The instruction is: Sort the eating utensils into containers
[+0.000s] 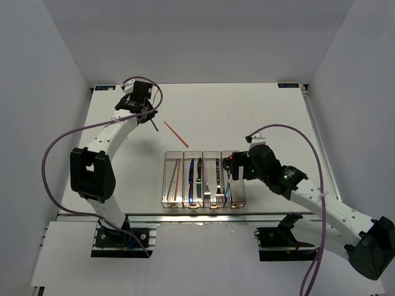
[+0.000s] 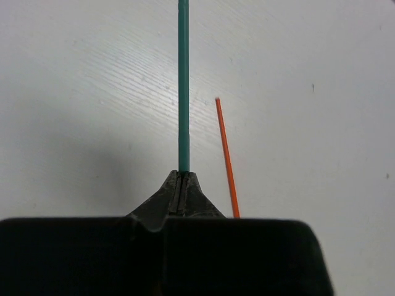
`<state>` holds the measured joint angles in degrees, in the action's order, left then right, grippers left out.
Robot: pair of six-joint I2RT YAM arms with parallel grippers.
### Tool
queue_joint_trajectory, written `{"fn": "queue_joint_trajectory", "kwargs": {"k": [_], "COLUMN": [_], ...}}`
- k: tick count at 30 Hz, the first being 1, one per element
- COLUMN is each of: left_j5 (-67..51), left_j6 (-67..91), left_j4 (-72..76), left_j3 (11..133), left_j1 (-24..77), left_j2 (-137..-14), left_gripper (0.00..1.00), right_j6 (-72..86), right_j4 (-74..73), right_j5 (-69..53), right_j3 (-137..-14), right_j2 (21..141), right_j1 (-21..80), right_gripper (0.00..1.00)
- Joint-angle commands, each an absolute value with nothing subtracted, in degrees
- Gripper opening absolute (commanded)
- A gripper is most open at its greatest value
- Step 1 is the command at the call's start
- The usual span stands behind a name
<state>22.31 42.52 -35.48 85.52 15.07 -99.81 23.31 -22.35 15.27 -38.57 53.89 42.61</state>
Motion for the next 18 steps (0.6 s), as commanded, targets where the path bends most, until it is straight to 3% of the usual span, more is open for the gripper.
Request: {"fn": "queue_joint_trajectory", "kwargs": {"k": [1,6,11,18], "left_j5": [11.88,2.83,-6.76,-1.32], "left_j6": [32.26,27.18,25.49,28.38], "left_j4": [-39.01,-36.56,-35.07,-34.63], "left_j3": [84.82,69.64,62.67,54.15], "left_j1": [15.56,19.07,23.1,29.53], "left_j2": [-95.2,-82.99,-76.04,-71.02], "left_gripper": [0.0,0.0,0.0,0.0], "right_j6": [22.24,21.97,21.8,22.15], "right_j4": [-21.36,-21.01,-21.09,-21.88], "right_j5": [15.74,14.77,14.33,13.98], "right_j3": [-39.29,-39.2,-39.37,-39.38], "right_j2": [53.17,54.58,55.72,55.28], "right_j1": [41.93,41.4,41.13,40.96], "right_gripper": [0.89,0.89,0.89,0.89]}}
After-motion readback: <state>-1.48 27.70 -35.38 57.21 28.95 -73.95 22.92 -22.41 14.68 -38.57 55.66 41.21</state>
